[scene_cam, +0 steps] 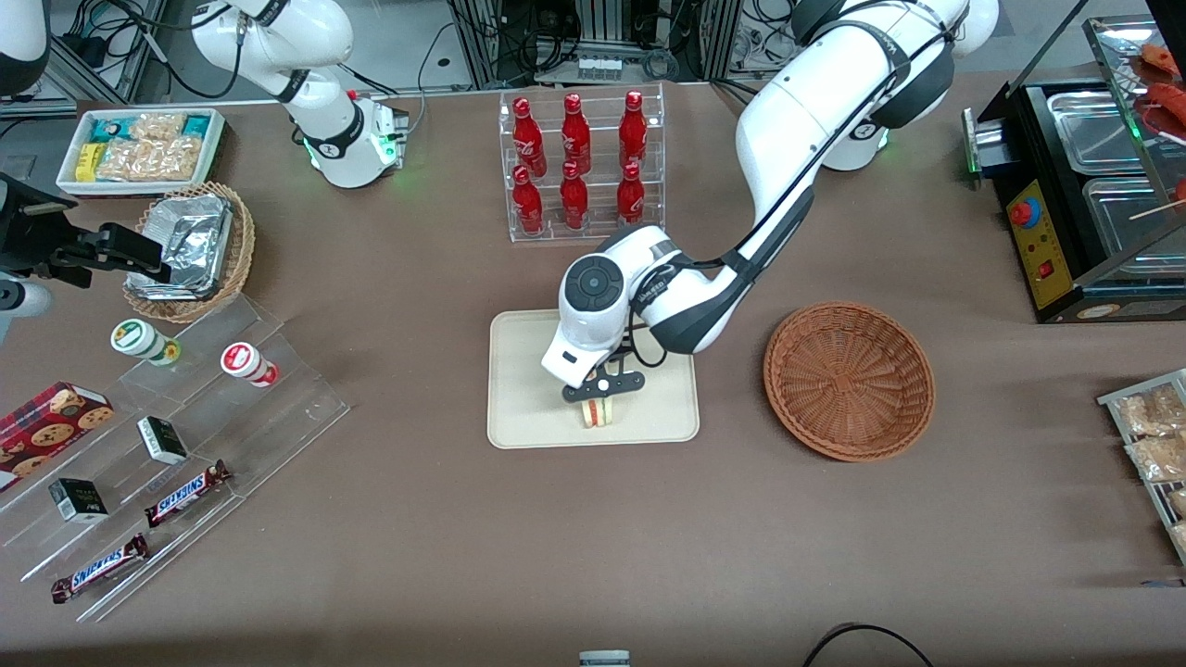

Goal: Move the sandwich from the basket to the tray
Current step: 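Lift the sandwich and carry it with the left gripper over the cream tray, then lower the sandwich onto the tray and open the left gripper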

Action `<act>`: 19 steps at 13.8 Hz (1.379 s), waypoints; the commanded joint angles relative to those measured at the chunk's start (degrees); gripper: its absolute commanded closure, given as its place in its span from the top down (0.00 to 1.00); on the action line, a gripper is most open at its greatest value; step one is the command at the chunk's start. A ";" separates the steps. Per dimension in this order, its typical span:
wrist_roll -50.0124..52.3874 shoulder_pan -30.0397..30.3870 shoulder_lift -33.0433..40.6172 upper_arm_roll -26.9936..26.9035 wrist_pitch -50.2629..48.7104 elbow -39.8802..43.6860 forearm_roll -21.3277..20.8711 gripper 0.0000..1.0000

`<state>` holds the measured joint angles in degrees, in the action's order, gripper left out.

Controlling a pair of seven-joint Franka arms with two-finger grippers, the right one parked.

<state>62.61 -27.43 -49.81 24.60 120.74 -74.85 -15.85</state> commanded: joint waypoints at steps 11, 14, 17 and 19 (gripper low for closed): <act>-7.15 0.28 -0.90 -0.16 -1.83 2.08 7.33 0.00; -6.98 0.45 -0.90 -0.16 -1.56 1.64 7.50 0.45; -7.07 0.45 -0.73 -0.16 -1.56 1.64 7.51 1.00; -7.07 0.63 0.15 -0.07 -2.09 1.99 7.33 1.00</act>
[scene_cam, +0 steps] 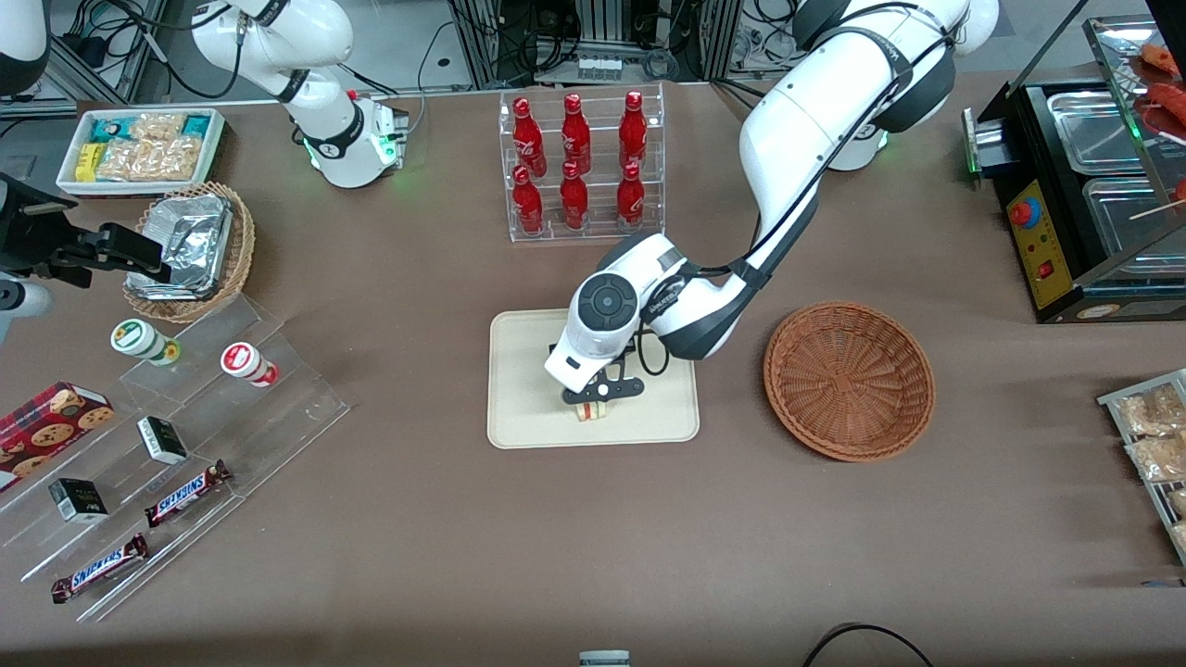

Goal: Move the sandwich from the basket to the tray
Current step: 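Lower the sandwich onto the tray and open the left gripper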

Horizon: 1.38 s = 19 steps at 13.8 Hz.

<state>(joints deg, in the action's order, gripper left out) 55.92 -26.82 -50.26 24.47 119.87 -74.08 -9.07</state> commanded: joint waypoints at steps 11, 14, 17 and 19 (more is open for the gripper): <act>-0.29 4.68 17.02 0.41 -10.53 1.66 0.81 1.00; -0.64 4.76 19.49 0.06 -14.30 1.75 0.02 1.00; -1.52 10.71 20.99 0.14 -16.41 0.70 0.81 1.00; -4.58 12.23 21.34 -0.20 -19.05 0.52 0.81 1.00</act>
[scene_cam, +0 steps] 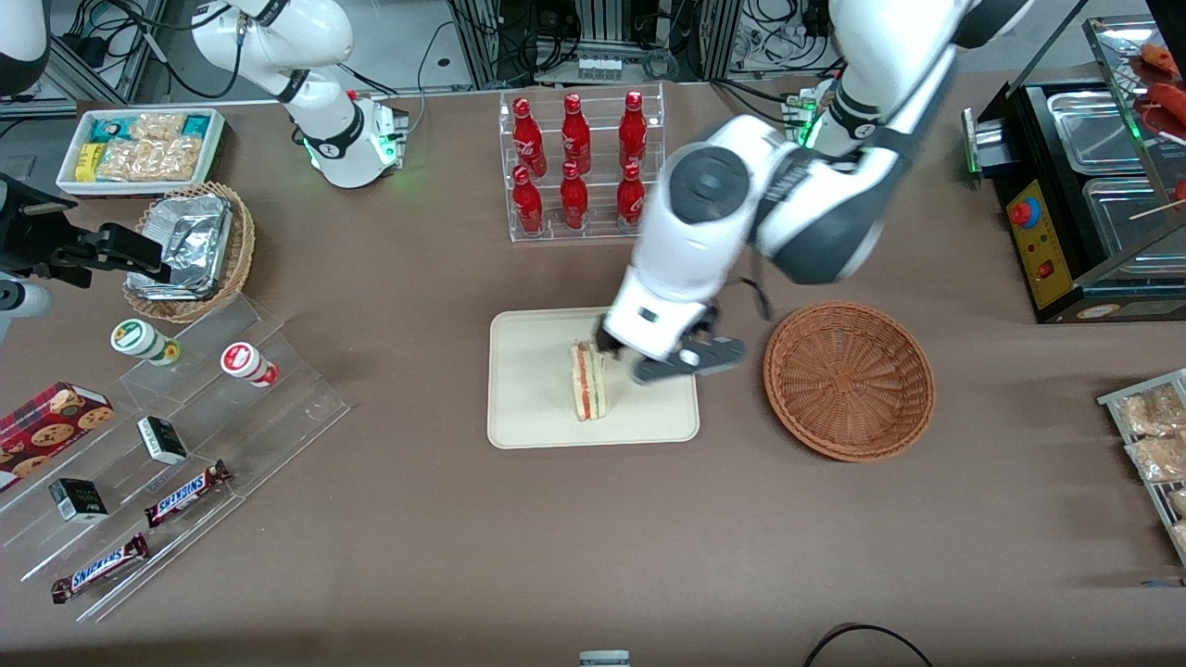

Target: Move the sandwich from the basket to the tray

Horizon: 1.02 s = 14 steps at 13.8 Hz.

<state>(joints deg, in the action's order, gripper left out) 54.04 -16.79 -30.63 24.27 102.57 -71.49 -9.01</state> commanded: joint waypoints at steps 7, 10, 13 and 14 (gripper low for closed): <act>-20.09 12.65 5.75 -0.01 -9.58 -4.44 0.93 1.00; -33.24 18.09 8.74 -0.10 -11.07 -6.30 3.81 1.00; -41.63 16.19 12.34 -7.46 -16.87 -6.47 4.88 1.00; -45.39 16.26 13.83 -9.14 -17.57 -6.73 6.36 1.00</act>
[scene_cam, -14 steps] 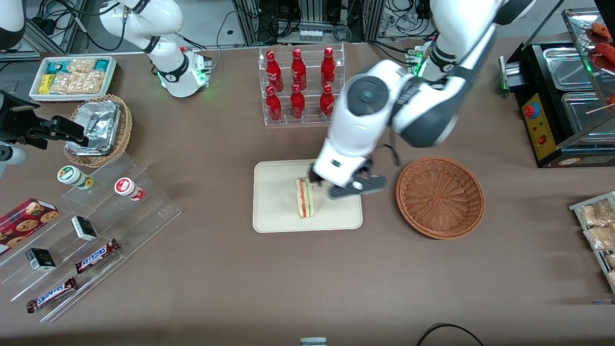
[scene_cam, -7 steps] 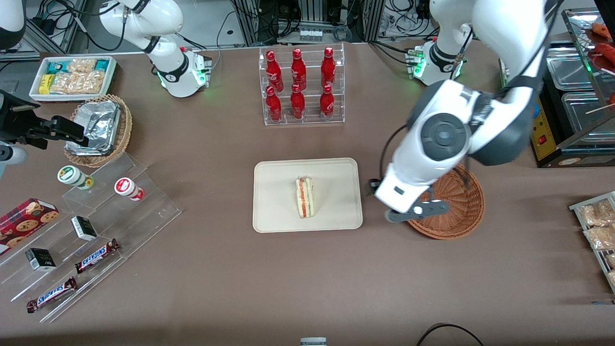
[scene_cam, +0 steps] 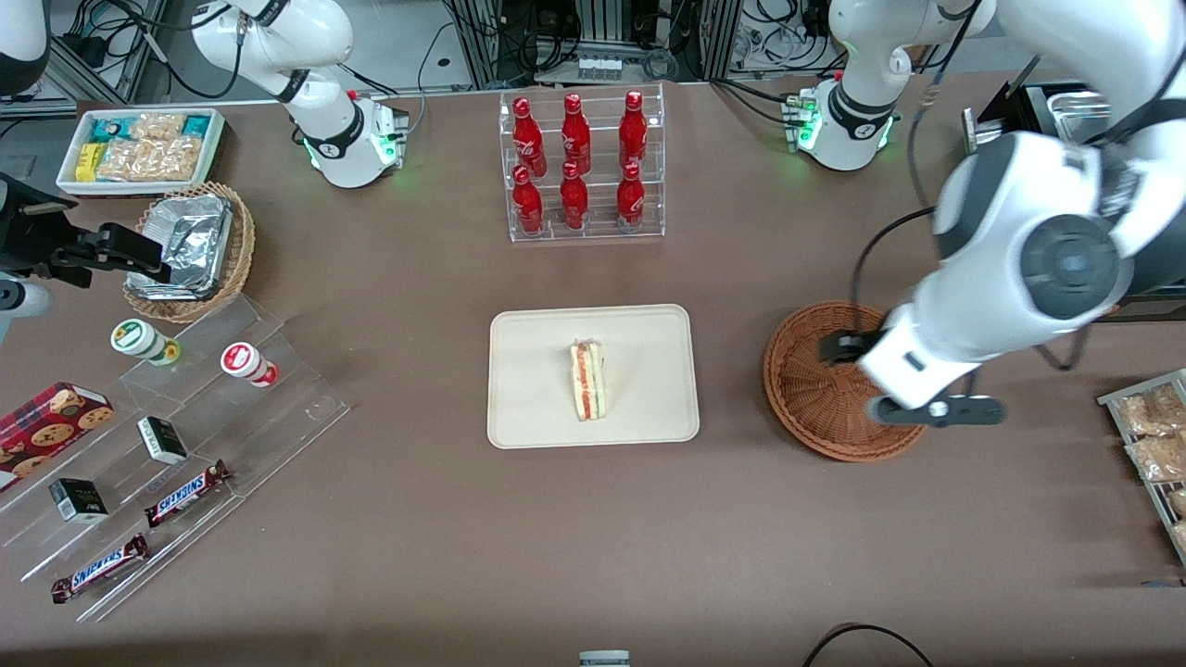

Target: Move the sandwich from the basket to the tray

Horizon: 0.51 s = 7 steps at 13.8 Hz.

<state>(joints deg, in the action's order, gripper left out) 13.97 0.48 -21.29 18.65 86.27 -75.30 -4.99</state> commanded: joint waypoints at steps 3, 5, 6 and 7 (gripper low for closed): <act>-16.22 -0.22 7.83 -7.03 -6.45 -3.01 2.62 1.00; -17.22 -0.66 10.46 -9.41 -8.56 -4.15 2.36 1.00; -17.22 -0.66 12.22 -10.11 -8.66 -5.55 2.44 1.00; -17.22 -0.66 13.11 -10.82 -8.66 -6.00 2.71 1.00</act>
<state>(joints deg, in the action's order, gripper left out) -2.20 0.41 -12.32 9.57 77.67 -77.35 -3.27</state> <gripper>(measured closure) 0.000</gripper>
